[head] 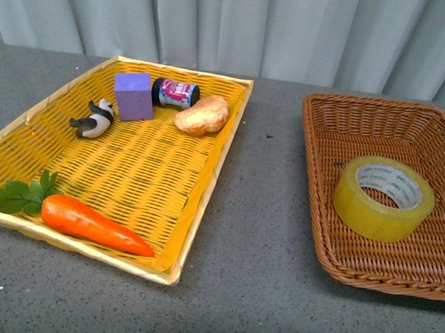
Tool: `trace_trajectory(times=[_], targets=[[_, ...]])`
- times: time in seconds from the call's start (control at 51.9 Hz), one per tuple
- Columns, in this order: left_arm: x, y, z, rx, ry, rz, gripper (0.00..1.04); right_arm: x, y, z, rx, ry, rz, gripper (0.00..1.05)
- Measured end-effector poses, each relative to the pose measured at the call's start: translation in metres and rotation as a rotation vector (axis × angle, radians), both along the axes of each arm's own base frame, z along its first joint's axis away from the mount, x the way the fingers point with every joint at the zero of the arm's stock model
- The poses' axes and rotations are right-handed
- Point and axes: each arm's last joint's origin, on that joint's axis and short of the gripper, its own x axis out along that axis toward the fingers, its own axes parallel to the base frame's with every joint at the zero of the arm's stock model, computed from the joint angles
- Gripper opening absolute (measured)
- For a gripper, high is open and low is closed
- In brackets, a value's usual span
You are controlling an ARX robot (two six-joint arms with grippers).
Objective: Move tape to another basket
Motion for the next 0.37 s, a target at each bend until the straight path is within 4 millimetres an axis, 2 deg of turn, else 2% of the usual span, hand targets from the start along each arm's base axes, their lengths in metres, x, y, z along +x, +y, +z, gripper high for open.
trace_trajectory(times=[0.366], targets=[[0.0, 0.0, 0.0, 0.0, 0.0, 0.0, 0.98, 0.0, 0.0, 0.0, 0.0, 0.0, 0.0, 0.96]])
